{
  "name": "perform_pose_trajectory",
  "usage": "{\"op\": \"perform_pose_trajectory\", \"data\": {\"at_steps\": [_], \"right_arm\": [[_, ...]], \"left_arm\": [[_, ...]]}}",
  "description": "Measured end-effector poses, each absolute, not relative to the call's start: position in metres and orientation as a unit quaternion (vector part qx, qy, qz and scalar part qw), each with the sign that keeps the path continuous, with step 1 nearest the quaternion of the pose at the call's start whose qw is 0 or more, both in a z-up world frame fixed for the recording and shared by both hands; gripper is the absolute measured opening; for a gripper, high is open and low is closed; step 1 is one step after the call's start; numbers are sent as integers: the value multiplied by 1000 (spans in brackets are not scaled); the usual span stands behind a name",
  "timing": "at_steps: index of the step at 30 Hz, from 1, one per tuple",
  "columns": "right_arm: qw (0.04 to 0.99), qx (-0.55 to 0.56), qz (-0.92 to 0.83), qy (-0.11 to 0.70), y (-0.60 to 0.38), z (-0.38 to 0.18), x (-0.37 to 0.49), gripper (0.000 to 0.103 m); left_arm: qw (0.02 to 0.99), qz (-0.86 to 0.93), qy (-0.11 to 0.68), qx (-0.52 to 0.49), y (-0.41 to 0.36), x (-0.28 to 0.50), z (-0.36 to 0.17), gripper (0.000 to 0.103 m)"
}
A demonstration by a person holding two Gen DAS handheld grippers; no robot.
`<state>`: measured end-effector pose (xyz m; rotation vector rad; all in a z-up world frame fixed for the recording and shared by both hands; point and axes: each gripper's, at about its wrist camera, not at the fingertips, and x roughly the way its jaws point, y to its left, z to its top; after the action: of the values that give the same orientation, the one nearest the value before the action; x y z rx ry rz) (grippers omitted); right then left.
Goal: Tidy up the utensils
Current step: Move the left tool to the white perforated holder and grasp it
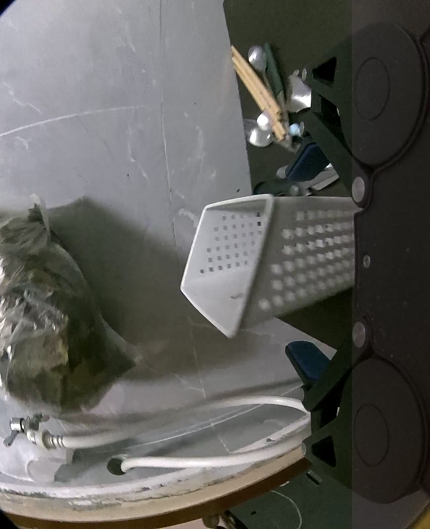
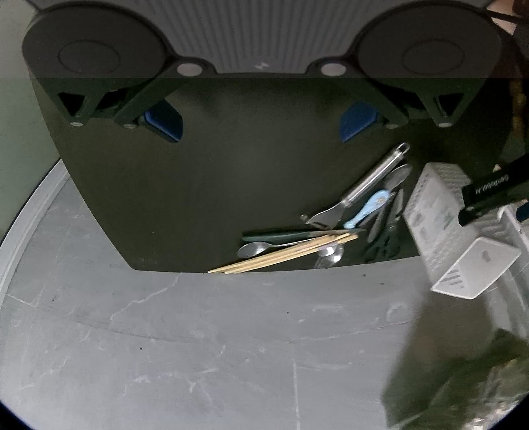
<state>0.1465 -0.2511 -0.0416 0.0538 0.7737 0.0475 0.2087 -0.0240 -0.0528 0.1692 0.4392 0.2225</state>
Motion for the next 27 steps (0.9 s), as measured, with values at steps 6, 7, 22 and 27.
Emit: {"op": "perform_pose_trajectory", "data": {"at_steps": [6, 7, 22, 27], "right_arm": [[921, 32, 27, 388, -269, -54, 176, 103], [918, 32, 29, 394, -269, -56, 179, 103], [909, 87, 8, 408, -233, -70, 175, 103], [907, 101, 7, 408, -213, -79, 167, 103]], "left_arm": [[959, 141, 225, 94, -31, 241, -60, 102], [957, 147, 230, 94, -31, 244, -60, 102], [966, 43, 223, 125, 0, 233, -60, 86], [966, -7, 226, 124, 24, 222, -57, 85]]}}
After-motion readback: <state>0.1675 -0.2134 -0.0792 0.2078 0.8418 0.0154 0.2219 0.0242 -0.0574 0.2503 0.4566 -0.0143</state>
